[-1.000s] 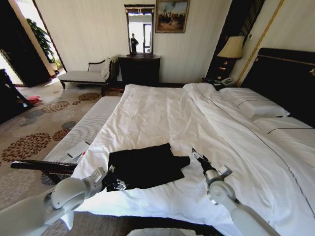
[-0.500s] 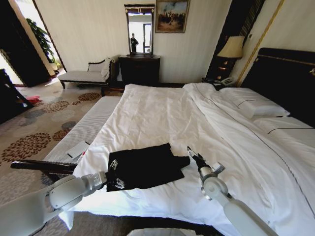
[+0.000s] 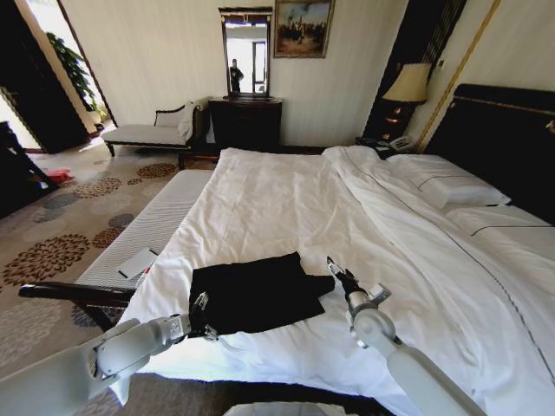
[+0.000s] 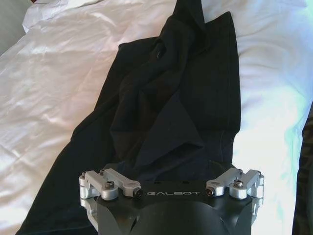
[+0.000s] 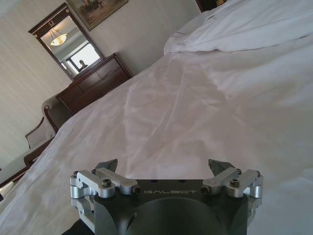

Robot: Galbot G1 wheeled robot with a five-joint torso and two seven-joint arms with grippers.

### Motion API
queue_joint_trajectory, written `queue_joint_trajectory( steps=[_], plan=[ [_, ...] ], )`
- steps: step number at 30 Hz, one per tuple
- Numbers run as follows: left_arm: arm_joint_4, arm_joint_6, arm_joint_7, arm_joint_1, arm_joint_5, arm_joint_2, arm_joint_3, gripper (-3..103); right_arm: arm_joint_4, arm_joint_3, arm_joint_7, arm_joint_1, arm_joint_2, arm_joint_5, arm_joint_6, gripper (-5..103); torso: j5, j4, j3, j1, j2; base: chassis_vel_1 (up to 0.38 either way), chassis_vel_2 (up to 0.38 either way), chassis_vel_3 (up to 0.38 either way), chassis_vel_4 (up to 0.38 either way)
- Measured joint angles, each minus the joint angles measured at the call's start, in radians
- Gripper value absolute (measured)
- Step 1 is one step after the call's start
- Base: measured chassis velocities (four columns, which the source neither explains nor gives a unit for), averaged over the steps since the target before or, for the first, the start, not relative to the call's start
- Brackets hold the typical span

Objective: Fold the clothes on the bed.

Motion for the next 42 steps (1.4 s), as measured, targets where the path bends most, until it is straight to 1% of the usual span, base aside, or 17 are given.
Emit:
queue_joint_trajectory(
  steps=[3, 6, 10, 13, 15, 16, 17, 19, 21, 24, 25, 27, 33, 36, 37, 41, 42],
  plan=[
    [0.013, -0.005, 0.000, -0.006, 0.003, -0.010, 0.008, 88, -0.002, -0.003, 0.000, 0.006, -0.001, 0.002, 0.000, 100, 0.0000, -0.0001, 0.000, 0.000, 0.000, 0.000, 0.000, 0.000, 0.000],
    [0.019, -0.010, 0.000, -0.010, 0.007, -0.017, 0.012, 82, -0.003, -0.003, 0.000, 0.009, -0.003, 0.004, 0.000, 100, 0.0001, -0.0001, 0.000, 0.000, 0.000, 0.000, 0.000, 0.000, 0.000],
    [0.030, -0.015, -0.003, -0.021, 0.011, -0.033, 0.031, 66, -0.003, -0.001, 0.000, 0.010, -0.007, 0.006, 0.000, 100, 0.0000, -0.0001, 0.000, 0.000, 0.000, 0.000, 0.000, 0.000, 0.000],
    [0.040, -0.020, -0.005, -0.023, 0.014, -0.045, 0.035, 49, -0.003, 0.003, 0.000, 0.010, -0.010, 0.007, 0.000, 100, 0.0001, -0.0001, 0.000, 0.000, 0.000, 0.000, 0.000, 0.000, 0.000],
    [0.043, -0.021, -0.005, -0.024, 0.014, -0.047, 0.036, 49, -0.003, 0.003, 0.000, 0.010, -0.010, 0.007, 0.000, 100, 0.0001, -0.0001, 0.000, 0.000, 0.000, 0.000, 0.000, 0.000, 0.000],
    [0.047, -0.024, -0.005, -0.025, 0.016, -0.050, 0.036, 44, -0.003, 0.003, 0.000, 0.009, -0.010, 0.007, 0.000, 100, 0.0001, -0.0001, 0.000, 0.000, 0.000, 0.000, 0.000, 0.000, 0.000],
    [0.050, -0.025, -0.006, -0.026, 0.018, -0.052, 0.036, 44, -0.002, 0.003, 0.000, 0.007, -0.009, 0.006, 0.000, 100, 0.0001, -0.0001, 0.000, 0.000, 0.000, 0.000, 0.000, 0.000, 0.000],
    [0.056, -0.031, -0.006, -0.028, 0.020, -0.061, 0.037, 28, -0.002, 0.004, 0.000, 0.002, -0.007, 0.004, 0.000, 100, 0.0000, -0.0001, 0.000, 0.000, 0.000, 0.000, 0.000, 0.000, 0.000],
    [0.058, -0.033, -0.006, -0.030, 0.020, -0.063, 0.037, 28, -0.002, 0.004, 0.000, 0.000, -0.007, 0.002, 0.000, 100, 0.0001, -0.0001, 0.000, 0.000, 0.000, 0.000, 0.000, 0.000, 0.000],
    [0.064, -0.044, -0.005, -0.035, 0.028, -0.066, 0.036, 12, -0.003, 0.005, 0.000, -0.003, -0.006, -0.001, 0.000, 100, 0.0001, -0.0001, 0.000, 0.000, 0.000, 0.000, 0.000, 0.000, 0.000],
    [0.064, -0.044, -0.005, -0.035, 0.028, -0.066, 0.036, 12, -0.003, 0.005, 0.000, -0.003, -0.006, -0.001, 0.000, 100, 0.0001, -0.0001, 0.000, 0.000, 0.000, 0.000, 0.000, 0.000, 0.000],
    [0.065, -0.051, -0.002, -0.039, 0.031, -0.064, 0.035, 3, -0.003, 0.007, 0.000, -0.005, -0.005, -0.002, 0.000, 100, -0.0001, -0.0001, 0.000, 0.000, 0.000, 0.000, 0.000, 0.000, 0.000],
    [0.058, -0.097, 0.043, -0.019, 0.053, -0.025, -0.007, 0, -0.006, 0.008, -0.001, -0.007, -0.001, -0.007, 0.000, 100, -0.0001, -0.0001, 0.000, 0.000, 0.000, 0.000, 0.000, 0.000, 0.000],
    [0.036, -0.160, 0.114, 0.015, 0.054, 0.049, -0.077, 0, -0.009, 0.008, -0.002, -0.007, 0.002, -0.010, 0.000, 100, 0.0000, 0.0000, 0.000, 0.000, 0.000, 0.000, 0.000, 0.000, 0.000],
    [0.036, -0.160, 0.114, 0.015, 0.054, 0.049, -0.077, 0, -0.009, 0.008, -0.002, -0.007, 0.002, -0.010, 0.000, 100, 0.0000, 0.0000, 0.000, 0.000, 0.000, 0.000, 0.000, 0.000, 0.000],
    [0.034, -0.265, 0.221, 0.034, 0.049, 0.117, -0.149, 0, -0.012, 0.007, -0.002, -0.003, 0.005, -0.013, 0.000, 100, 0.0001, -0.0001, 0.000, 0.000, 0.000, 0.000, 0.000, 0.000, 0.000],
    [0.034, -0.265, 0.221, 0.034, 0.049, 0.117, -0.149, 0, -0.012, 0.007, -0.002, -0.003, 0.005, -0.013, 0.000, 100, 0.0001, -0.0001, 0.000, 0.000, 0.000, 0.000, 0.000, 0.000, 0.000]
  ],
)
